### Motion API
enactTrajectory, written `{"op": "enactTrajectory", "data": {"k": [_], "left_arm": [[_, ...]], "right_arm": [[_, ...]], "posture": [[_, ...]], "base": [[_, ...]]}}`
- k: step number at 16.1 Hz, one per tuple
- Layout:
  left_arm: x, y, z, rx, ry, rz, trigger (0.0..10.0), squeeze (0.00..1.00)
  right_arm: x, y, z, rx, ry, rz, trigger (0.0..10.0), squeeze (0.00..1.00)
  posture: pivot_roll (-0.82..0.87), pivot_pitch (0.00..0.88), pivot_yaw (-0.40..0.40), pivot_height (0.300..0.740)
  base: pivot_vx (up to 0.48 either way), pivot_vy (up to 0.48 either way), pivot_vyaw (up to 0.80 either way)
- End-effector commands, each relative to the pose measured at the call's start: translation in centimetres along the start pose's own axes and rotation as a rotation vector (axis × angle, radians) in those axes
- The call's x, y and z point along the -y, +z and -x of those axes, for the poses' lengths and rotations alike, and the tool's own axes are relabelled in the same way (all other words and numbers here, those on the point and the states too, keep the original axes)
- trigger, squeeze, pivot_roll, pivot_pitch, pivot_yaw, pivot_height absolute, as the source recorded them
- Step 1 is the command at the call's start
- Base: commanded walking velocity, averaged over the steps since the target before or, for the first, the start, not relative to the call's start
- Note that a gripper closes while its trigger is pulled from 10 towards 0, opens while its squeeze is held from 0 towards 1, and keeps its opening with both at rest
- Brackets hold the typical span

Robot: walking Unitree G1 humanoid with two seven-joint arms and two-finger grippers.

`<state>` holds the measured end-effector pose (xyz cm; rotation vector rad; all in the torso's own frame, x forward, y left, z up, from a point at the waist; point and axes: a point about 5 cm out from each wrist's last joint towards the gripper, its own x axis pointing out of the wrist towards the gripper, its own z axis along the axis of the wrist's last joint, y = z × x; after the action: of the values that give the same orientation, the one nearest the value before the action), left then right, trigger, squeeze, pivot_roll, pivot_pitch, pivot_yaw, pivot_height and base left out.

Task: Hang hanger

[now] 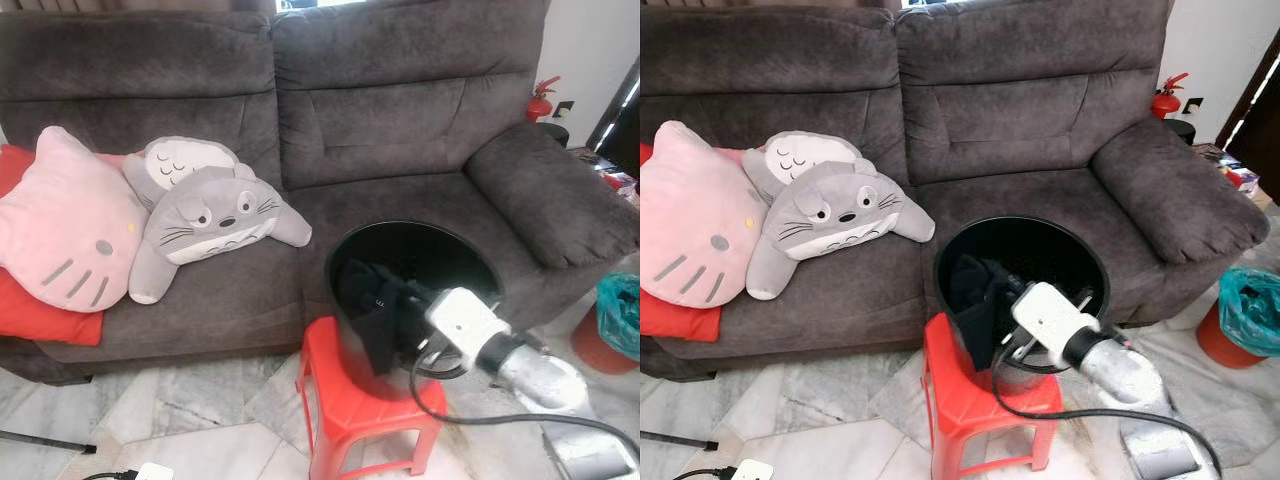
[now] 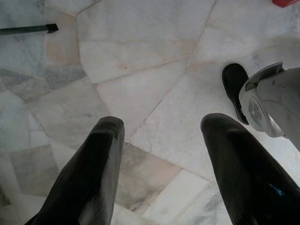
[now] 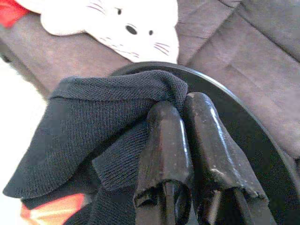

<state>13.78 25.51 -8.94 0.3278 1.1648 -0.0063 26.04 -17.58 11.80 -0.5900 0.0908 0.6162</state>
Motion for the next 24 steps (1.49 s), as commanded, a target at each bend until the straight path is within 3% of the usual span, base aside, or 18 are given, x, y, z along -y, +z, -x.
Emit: {"op": "enactTrajectory", "data": {"k": [1, 7, 9, 10, 11, 12, 19, 24], "left_arm": [[-0.1, -0.4, 0.1, -0.015, 0.001, -0.003, 10.0, 0.0], [-0.1, -0.5, 0.0, -0.019, 0.003, 0.001, 10.0, 0.0], [-0.1, -0.4, 0.0, -0.019, 0.002, 0.0, 10.0, 0.0], [-0.1, -0.4, 0.0, -0.018, 0.002, -0.001, 10.0, 0.0], [-0.1, -0.4, 0.0, -0.017, 0.003, 0.0, 10.0, 0.0], [-0.1, -0.4, 0.1, -0.017, 0.004, 0.0, 10.0, 0.0], [-0.2, -0.4, 0.1, -0.016, 0.006, -0.001, 10.0, 0.0], [-0.2, -0.5, 0.1, -0.017, 0.009, -0.003, 10.0, 0.0]], "right_arm": [[-0.5, 0.7, -0.2, 0.04, 0.036, -0.003, 0.0, 0.0], [-1.9, 0.8, -0.5, 0.054, 0.122, -0.013, 0.0, 0.0], [-1.9, 0.6, -0.8, 0.021, 0.098, 0.017, 10.0, 0.0], [-1.9, 0.4, -0.8, 0.012, 0.103, 0.005, 10.0, 0.0], [-2.1, 0.4, -0.7, 0.012, 0.11, 0.0, 10.0, 0.58], [-2.2, 0.5, -0.7, 0.015, 0.111, -0.003, 10.0, 1.0], [-1.3, 1.7, -0.9, 0.046, 0.036, 0.027, 10.0, 1.0], [-4.4, 4.1, 1.0, 0.119, 0.16, -0.048, 10.0, 1.0]], "posture": [[-0.2, 0.0, 0.028, 0.74], [-0.2, 0.0, 0.025, 0.74], [-0.2, 0.0, 0.026, 0.74], [-0.2, 0.0, 0.026, 0.74], [-0.2, 0.0, 0.026, 0.74], [-0.2, 0.0, 0.027, 0.74], [-0.2, 0.0, 0.027, 0.74], [-0.2, 0.0, 0.027, 0.74]], "base": [[0.0, 0.0, 0.0], [0.0, 0.0, 0.0], [0.0, 0.0, 0.0], [0.0, 0.0, 0.0], [0.0, 0.0, 0.0], [0.0, 0.0, 0.0], [0.0, 0.0, 0.0], [0.0, 0.0, 0.0]]}}
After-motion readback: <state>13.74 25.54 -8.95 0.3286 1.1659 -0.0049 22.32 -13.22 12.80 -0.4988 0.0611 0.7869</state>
